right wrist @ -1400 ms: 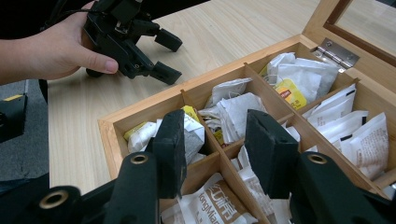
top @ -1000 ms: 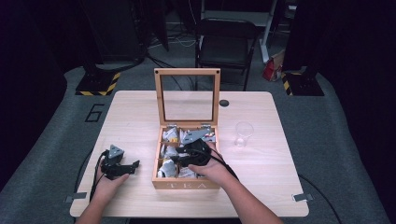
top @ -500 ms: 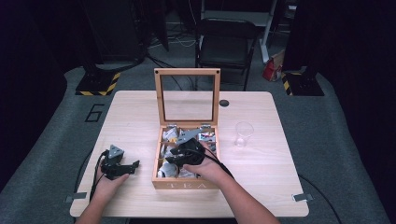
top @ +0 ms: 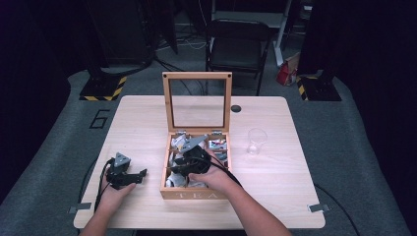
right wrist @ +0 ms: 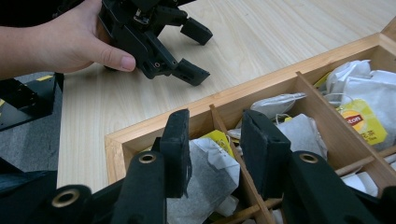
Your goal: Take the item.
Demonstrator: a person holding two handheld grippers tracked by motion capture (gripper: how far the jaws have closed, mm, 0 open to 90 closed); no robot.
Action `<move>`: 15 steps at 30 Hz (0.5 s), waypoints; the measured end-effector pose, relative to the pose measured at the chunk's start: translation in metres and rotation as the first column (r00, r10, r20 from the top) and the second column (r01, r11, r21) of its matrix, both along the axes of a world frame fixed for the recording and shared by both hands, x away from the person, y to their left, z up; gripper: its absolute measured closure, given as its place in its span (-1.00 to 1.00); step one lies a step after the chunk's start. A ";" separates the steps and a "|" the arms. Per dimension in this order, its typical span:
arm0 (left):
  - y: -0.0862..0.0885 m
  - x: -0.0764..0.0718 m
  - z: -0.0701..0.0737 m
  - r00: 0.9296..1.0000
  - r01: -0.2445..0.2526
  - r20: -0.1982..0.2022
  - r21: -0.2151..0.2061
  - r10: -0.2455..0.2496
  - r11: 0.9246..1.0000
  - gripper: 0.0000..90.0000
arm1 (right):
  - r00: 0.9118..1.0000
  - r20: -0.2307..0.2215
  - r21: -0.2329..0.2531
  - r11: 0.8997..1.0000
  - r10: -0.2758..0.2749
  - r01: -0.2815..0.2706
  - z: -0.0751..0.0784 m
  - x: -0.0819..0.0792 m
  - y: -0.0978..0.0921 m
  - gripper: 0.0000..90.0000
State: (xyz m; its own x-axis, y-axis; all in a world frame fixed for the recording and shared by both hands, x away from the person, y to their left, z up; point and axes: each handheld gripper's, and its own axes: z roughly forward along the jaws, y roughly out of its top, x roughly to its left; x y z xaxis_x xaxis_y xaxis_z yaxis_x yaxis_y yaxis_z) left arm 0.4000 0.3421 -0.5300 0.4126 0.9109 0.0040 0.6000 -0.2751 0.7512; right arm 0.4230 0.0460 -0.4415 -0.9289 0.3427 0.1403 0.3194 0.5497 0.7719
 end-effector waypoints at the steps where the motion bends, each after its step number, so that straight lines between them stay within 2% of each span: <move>1: 0.000 0.000 0.000 1.000 0.000 0.000 0.000 0.000 1.000 -0.60 | 1.000 -0.001 -0.002 1.000 0.003 -0.003 0.000 0.000 0.001 0.39; 15: 0.000 0.000 0.000 1.000 0.000 0.001 0.000 0.000 1.000 -0.60 | 1.000 -0.023 -0.029 0.999 0.015 -0.015 -0.006 0.003 0.006 0.39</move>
State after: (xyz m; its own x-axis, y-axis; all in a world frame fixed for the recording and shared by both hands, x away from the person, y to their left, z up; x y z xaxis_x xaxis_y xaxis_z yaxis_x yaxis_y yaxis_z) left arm 0.3999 0.3421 -0.5301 0.4125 0.9110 0.0040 0.5996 -0.2748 0.7516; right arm 0.4262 0.0523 -0.4477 -0.9306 0.3331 0.1517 0.3284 0.5770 0.7478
